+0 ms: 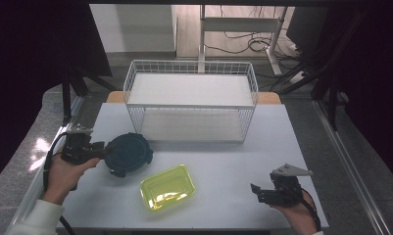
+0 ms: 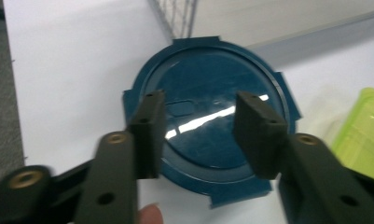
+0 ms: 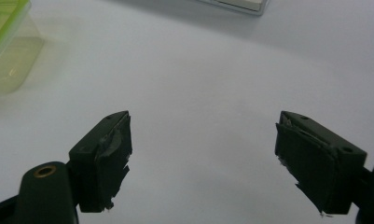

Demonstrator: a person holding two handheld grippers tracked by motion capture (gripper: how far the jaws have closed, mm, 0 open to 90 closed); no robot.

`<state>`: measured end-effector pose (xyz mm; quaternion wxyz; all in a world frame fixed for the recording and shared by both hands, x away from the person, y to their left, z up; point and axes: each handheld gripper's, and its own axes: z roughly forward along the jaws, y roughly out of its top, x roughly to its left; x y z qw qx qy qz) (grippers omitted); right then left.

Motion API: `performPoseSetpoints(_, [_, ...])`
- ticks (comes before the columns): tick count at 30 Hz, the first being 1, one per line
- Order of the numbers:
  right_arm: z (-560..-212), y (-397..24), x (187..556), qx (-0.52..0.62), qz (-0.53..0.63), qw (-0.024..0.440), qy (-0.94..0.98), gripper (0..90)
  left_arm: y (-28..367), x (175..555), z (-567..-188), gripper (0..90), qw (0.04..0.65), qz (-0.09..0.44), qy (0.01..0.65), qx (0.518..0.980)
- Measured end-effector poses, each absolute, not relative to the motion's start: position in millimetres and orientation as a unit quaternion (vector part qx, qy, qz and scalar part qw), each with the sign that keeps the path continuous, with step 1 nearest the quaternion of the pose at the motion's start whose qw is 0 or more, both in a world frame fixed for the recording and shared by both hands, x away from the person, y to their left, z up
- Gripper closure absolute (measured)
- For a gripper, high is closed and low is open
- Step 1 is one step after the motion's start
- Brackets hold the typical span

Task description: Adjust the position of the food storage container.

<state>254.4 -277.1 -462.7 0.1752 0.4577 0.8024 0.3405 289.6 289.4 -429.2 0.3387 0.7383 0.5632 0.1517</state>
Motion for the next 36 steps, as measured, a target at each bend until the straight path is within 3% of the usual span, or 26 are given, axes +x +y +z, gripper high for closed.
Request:
performPoseSetpoints(10, [-464.0, -277.4, 254.7, 0.460, 0.335, 0.176, 0.803, 18.5, 311.7, 306.4, -435.4, 83.9, 0.314, 0.134, 0.586, 0.735])
performPoseSetpoints(14, [-465.0, -276.9, 255.2, 0.461, 0.333, 0.176, 0.803, 18.5, 318.0, 310.5, -440.0, 88.7, 0.304, 0.130, 0.595, 0.733])
performPoseSetpoints(27, [-466.9, -275.7, 255.1, 0.462, 0.324, 0.179, 0.806, 18.4, 329.9, 322.0, -483.9, 90.0, 0.255, 0.095, 0.623, 0.734])
performPoseSetpoints(36, [-467.3, -275.2, 254.9, 0.461, 0.322, 0.181, 0.807, 18.5, 329.1, 328.6, -494.7, 90.0, 0.264, 0.087, 0.623, 0.731])
